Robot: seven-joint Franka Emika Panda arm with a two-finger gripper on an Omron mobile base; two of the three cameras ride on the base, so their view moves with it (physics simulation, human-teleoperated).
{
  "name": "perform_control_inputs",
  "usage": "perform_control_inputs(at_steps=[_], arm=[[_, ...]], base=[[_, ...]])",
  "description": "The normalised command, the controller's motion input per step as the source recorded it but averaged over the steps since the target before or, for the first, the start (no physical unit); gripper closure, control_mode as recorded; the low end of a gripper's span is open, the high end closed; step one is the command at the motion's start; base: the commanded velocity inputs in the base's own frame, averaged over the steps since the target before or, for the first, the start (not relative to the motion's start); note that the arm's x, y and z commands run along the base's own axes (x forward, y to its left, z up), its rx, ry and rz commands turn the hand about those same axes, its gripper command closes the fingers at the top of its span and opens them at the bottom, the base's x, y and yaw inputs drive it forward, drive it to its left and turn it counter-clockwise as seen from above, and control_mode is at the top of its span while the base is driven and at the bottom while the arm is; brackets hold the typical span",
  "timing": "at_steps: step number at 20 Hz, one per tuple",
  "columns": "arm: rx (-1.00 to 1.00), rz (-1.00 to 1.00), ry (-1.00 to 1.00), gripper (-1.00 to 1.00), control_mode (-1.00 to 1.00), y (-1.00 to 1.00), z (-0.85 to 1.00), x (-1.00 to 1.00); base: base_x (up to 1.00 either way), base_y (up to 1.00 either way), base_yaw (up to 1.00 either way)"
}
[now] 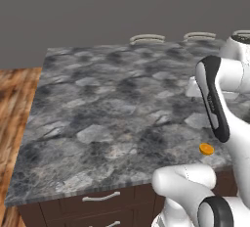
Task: Place the orange in the correct fridge rack based on whether it is a fruit or vegetable. Finally, close the fridge door.
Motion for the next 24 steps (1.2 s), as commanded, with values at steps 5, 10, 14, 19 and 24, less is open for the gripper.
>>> perform_control_inputs(at_steps=[5, 10, 14, 19, 24], arm=[[0.05, -0.22, 0.04, -1.0, -1.0, -0.69, -0.65, -0.3], [0.0, -0.23, 0.16, -1.0, -1.0, -0.3, -0.74, 0.04], [0.01, -0.14, 0.16, -1.0, -1.0, -0.29, -0.53, 0.25], [0.04, -0.07, 0.16, -1.0, -1.0, -0.11, -0.47, 0.03], [0.0, -0.03, 0.18, -1.0, -1.0, -0.07, -0.65, 0.27]], base=[[0.0, 0.0, 0.0], [0.0, 0.0, 0.0], [0.0, 0.0, 0.0], [0.0, 0.0, 0.0], [0.0, 0.0, 0.0]])
